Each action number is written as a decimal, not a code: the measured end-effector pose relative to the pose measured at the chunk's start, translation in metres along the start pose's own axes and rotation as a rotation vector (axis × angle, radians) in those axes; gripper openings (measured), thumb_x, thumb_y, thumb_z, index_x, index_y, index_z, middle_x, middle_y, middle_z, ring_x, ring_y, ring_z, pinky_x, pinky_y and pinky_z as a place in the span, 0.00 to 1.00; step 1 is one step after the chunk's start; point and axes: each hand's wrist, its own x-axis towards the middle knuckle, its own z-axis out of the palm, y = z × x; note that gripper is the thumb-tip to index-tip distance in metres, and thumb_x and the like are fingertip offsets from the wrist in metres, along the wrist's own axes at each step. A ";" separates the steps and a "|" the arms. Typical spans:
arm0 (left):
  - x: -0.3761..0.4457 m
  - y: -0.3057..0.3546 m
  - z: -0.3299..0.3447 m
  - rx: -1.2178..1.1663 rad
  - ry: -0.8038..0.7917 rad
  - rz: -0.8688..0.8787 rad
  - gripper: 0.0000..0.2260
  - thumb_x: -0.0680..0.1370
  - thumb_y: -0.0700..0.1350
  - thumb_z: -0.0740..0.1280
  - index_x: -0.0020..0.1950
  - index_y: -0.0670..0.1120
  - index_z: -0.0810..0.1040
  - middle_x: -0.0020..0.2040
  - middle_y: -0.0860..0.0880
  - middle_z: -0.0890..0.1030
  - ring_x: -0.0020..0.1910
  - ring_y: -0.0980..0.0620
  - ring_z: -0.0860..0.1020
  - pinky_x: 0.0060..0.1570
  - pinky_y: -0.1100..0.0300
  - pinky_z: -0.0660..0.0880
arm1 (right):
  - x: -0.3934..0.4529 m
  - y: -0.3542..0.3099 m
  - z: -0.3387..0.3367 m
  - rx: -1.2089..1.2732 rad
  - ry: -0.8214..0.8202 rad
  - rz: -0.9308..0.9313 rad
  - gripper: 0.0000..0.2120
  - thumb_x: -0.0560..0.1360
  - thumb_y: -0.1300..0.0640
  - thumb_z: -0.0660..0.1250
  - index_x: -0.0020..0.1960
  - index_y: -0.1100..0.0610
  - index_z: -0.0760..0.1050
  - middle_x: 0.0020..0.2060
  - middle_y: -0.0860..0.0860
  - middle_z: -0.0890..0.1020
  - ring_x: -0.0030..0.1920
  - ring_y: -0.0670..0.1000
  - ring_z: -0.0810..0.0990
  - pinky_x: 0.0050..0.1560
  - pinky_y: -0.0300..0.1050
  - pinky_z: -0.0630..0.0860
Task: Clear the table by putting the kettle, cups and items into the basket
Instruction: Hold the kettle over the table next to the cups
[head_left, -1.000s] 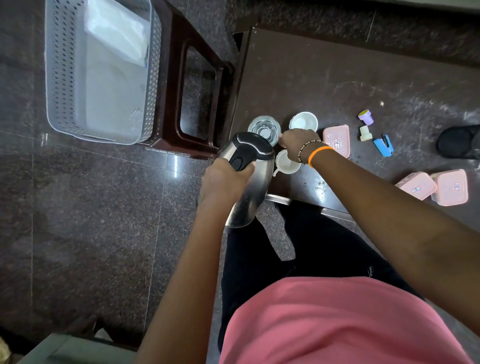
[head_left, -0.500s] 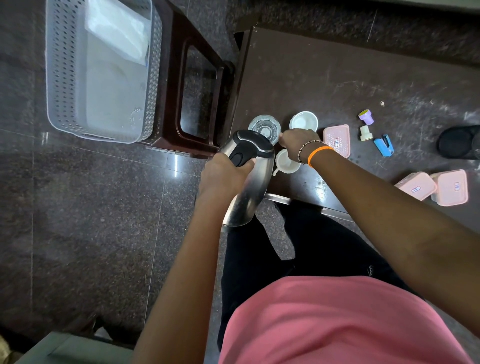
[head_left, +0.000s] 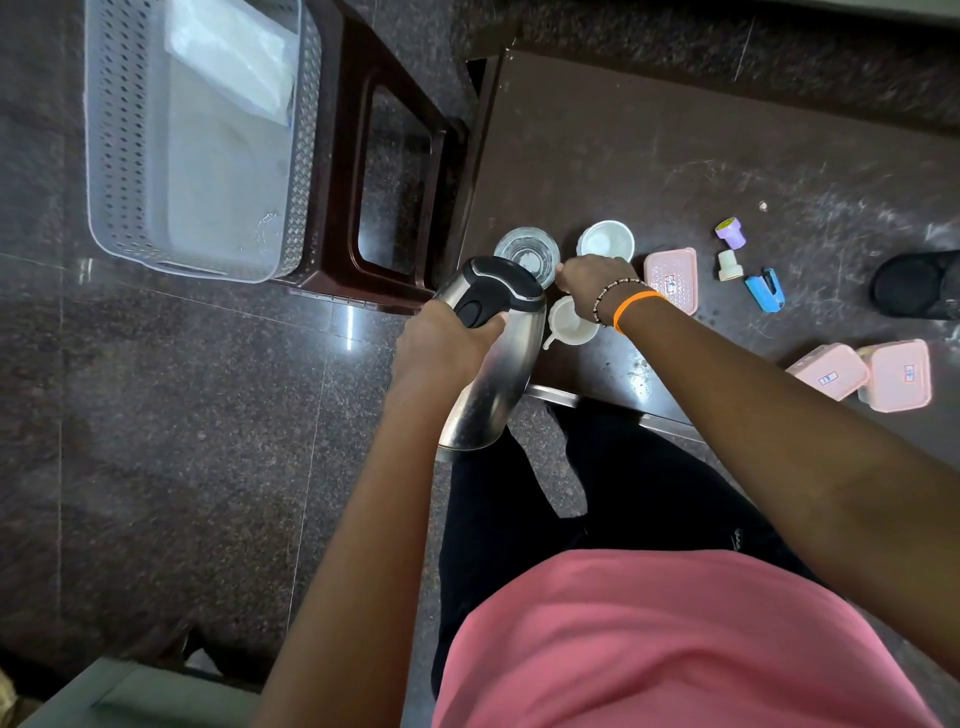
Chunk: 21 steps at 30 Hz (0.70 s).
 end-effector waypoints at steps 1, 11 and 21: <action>-0.001 0.000 0.000 0.000 -0.001 0.001 0.22 0.71 0.60 0.68 0.50 0.43 0.76 0.49 0.44 0.81 0.50 0.41 0.78 0.47 0.54 0.73 | 0.000 0.000 0.000 0.003 -0.001 0.000 0.15 0.72 0.68 0.61 0.58 0.61 0.75 0.56 0.60 0.80 0.57 0.63 0.78 0.54 0.55 0.75; -0.002 -0.001 0.003 -0.003 0.013 -0.019 0.18 0.70 0.61 0.68 0.42 0.47 0.70 0.45 0.45 0.79 0.49 0.41 0.78 0.43 0.57 0.69 | 0.000 -0.002 -0.001 0.046 -0.006 0.023 0.15 0.73 0.69 0.60 0.58 0.62 0.75 0.57 0.61 0.79 0.58 0.64 0.77 0.56 0.56 0.74; 0.001 0.001 0.002 -0.003 -0.004 -0.038 0.25 0.70 0.61 0.68 0.52 0.39 0.76 0.52 0.40 0.81 0.51 0.40 0.78 0.49 0.51 0.76 | 0.002 -0.005 0.002 0.047 0.005 0.054 0.14 0.72 0.70 0.59 0.55 0.62 0.76 0.57 0.60 0.79 0.60 0.63 0.77 0.59 0.56 0.71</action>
